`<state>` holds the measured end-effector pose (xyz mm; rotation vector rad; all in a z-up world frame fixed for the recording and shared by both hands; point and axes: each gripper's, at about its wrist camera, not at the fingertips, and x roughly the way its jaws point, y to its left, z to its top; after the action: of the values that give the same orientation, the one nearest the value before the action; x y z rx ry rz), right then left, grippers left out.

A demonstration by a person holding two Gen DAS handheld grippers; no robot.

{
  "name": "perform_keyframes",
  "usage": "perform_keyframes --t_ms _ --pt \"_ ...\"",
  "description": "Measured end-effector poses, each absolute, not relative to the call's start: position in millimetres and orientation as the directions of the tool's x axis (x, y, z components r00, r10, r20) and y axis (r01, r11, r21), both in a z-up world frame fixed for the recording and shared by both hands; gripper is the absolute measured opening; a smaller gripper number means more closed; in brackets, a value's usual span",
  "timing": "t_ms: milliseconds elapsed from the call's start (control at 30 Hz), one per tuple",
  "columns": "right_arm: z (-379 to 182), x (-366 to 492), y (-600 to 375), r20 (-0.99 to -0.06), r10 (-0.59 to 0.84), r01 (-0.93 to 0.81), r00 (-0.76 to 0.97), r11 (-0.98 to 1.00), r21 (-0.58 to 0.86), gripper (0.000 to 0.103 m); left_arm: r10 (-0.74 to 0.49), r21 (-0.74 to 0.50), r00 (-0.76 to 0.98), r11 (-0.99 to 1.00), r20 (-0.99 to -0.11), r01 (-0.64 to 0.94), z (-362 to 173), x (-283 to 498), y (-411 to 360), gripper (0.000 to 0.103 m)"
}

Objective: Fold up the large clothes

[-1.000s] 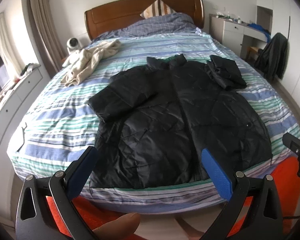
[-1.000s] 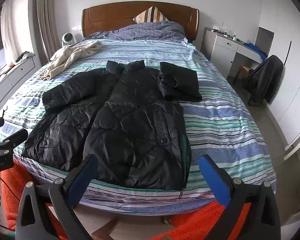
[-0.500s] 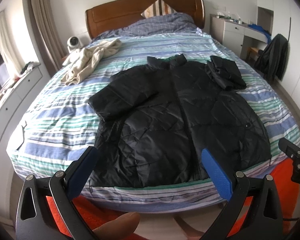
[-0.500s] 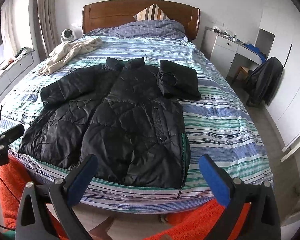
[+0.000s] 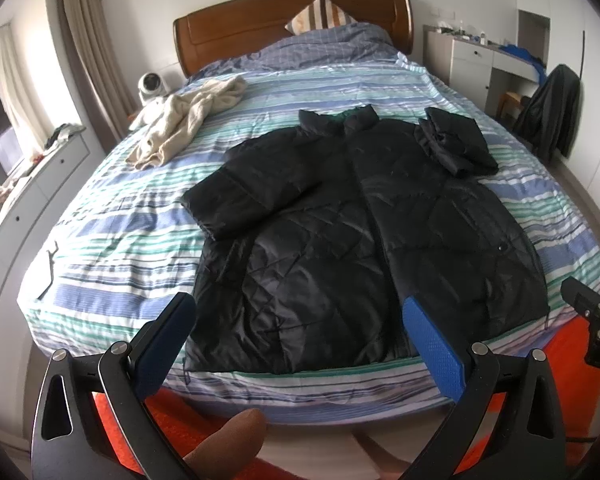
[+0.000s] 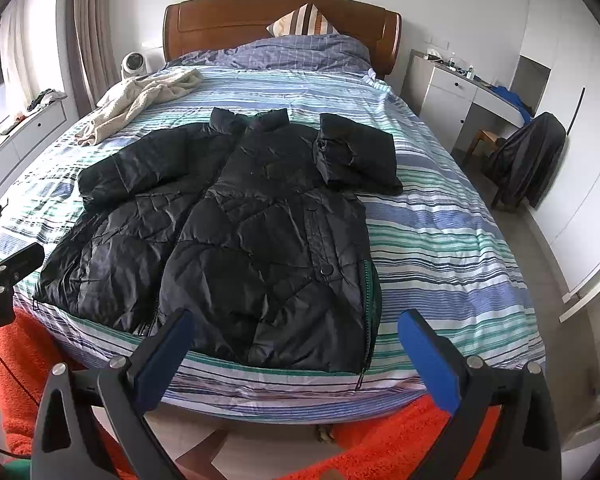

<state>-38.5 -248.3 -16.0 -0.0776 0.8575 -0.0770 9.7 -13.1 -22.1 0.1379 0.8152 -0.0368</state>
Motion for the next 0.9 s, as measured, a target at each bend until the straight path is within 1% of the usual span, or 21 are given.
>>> perform_keyframes --t_ms 900 --pt "-16.0 -37.1 -243.3 -0.749 -0.114 0.020 0.653 0.991 -0.133 0.103 0.013 0.097 0.682 0.992 -0.731 0.085 -21.8 10.7 -11.4 0.103"
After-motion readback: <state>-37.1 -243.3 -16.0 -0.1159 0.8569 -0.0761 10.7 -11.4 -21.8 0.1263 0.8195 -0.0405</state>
